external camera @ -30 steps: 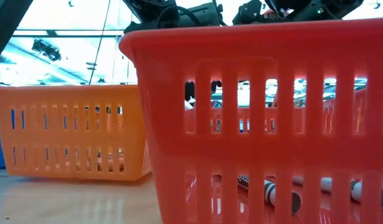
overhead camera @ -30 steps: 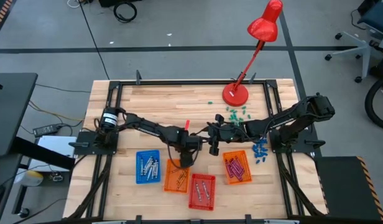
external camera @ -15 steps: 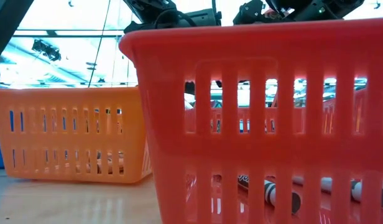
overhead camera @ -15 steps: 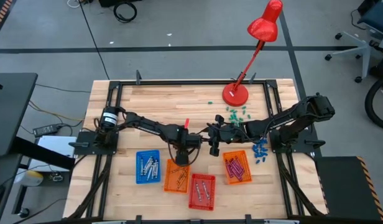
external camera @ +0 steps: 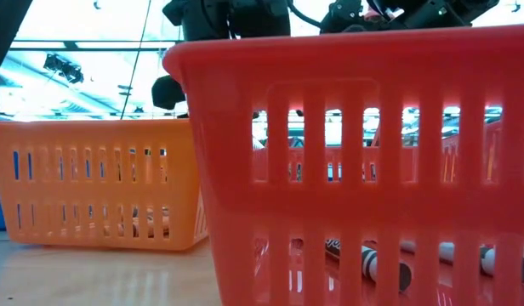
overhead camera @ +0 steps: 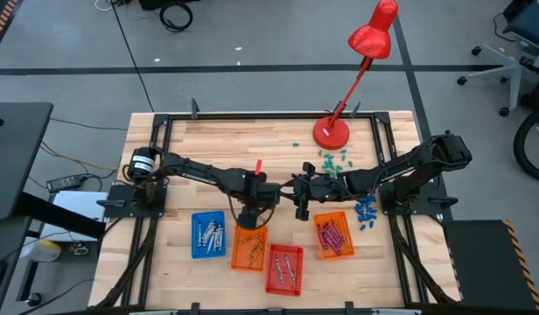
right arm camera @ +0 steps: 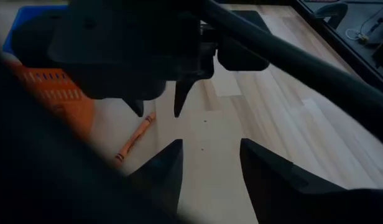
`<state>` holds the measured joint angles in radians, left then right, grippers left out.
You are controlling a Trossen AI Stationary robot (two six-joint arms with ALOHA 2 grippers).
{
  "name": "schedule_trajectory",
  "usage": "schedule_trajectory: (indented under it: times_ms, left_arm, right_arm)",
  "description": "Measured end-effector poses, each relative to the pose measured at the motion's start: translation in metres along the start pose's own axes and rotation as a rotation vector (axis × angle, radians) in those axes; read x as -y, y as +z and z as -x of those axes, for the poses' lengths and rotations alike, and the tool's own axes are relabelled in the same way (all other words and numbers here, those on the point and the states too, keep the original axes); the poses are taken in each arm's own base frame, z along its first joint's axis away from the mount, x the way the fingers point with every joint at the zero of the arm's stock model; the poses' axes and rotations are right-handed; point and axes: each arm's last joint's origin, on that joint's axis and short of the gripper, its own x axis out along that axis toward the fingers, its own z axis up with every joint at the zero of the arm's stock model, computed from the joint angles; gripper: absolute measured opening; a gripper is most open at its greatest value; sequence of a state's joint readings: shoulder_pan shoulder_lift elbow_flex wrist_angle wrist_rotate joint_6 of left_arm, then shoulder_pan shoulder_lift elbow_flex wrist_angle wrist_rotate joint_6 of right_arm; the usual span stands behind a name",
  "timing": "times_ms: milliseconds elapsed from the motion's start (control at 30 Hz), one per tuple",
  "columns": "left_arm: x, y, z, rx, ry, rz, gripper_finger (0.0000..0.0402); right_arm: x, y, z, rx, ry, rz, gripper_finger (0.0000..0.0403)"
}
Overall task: Sort crayons
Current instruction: Put the orange crayon into the left orange bin
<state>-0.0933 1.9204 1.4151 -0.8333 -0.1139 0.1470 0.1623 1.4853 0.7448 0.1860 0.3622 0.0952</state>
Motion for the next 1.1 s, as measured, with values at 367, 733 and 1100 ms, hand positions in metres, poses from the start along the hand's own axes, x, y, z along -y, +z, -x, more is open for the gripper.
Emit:
schedule_trajectory:
  times_ms: [367,733,1100]
  left_arm:
    - [0.009,0.002,-0.019,-0.011,-0.093,-0.072,0.0194]
    - [0.027,0.006,-0.027,-0.012,-0.103,-0.161,0.0194]
    - [0.028,-0.005,-0.04,-0.037,-0.055,-0.13,0.0194]
  right_arm:
    - [-0.001,-0.001,0.0,-0.007,-0.001,0.005,0.0164]
    - [-0.001,-0.001,0.0,-0.002,0.0,0.004,0.0164]
    - [-0.002,0.0,0.0,0.002,0.003,0.005,0.0164]
